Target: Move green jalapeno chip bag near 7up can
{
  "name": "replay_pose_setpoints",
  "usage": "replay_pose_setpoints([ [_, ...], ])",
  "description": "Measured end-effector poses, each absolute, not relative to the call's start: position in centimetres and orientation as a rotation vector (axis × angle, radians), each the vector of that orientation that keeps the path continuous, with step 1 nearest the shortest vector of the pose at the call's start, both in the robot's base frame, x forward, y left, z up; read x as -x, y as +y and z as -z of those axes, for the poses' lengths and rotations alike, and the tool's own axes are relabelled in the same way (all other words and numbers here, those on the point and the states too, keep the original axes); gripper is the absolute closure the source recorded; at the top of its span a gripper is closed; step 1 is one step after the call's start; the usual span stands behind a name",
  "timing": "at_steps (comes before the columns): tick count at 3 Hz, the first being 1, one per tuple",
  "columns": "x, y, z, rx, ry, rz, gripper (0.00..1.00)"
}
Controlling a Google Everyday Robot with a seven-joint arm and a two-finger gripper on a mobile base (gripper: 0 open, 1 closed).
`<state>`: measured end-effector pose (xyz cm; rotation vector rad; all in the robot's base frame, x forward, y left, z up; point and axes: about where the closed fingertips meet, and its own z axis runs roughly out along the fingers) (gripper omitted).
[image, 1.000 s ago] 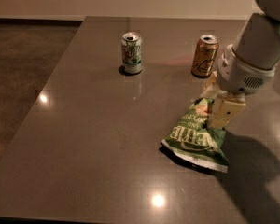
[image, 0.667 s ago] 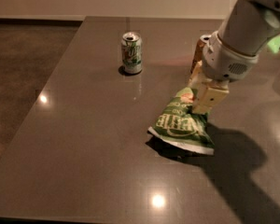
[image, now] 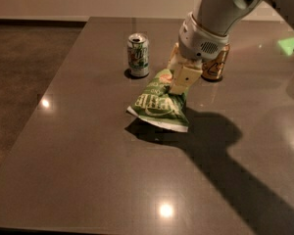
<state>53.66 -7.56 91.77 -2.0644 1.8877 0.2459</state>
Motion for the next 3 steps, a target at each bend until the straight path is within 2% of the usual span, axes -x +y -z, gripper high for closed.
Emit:
replay_pose_setpoints([
  [1, -56.9, -6.6, -91.4, 2.011, 1.912, -0.229, 1.0],
  [2, -59.4, -6.3, -90.8, 1.963, 1.949, -0.202, 0.84],
  [3, -61.0, -6.3, -90.4, 1.923, 1.983, -0.185, 0.61],
])
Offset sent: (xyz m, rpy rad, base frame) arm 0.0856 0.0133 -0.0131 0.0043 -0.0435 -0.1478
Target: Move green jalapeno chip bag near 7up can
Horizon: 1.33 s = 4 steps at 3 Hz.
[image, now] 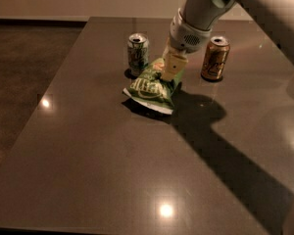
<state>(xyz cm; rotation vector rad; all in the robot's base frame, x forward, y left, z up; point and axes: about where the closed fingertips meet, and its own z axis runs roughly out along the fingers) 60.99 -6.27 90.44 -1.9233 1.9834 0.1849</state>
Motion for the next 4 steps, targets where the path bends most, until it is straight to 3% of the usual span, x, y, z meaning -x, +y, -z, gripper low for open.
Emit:
replay_pose_setpoints([
  [1, -62.29, -6.13, -90.08, 1.887, 2.019, -0.181, 0.29],
  [2, -63.04, -6.11, -89.98, 1.865, 2.04, -0.178, 0.05],
  [4, -63.08, -6.01, -89.88, 1.866, 2.038, -0.179, 0.0],
])
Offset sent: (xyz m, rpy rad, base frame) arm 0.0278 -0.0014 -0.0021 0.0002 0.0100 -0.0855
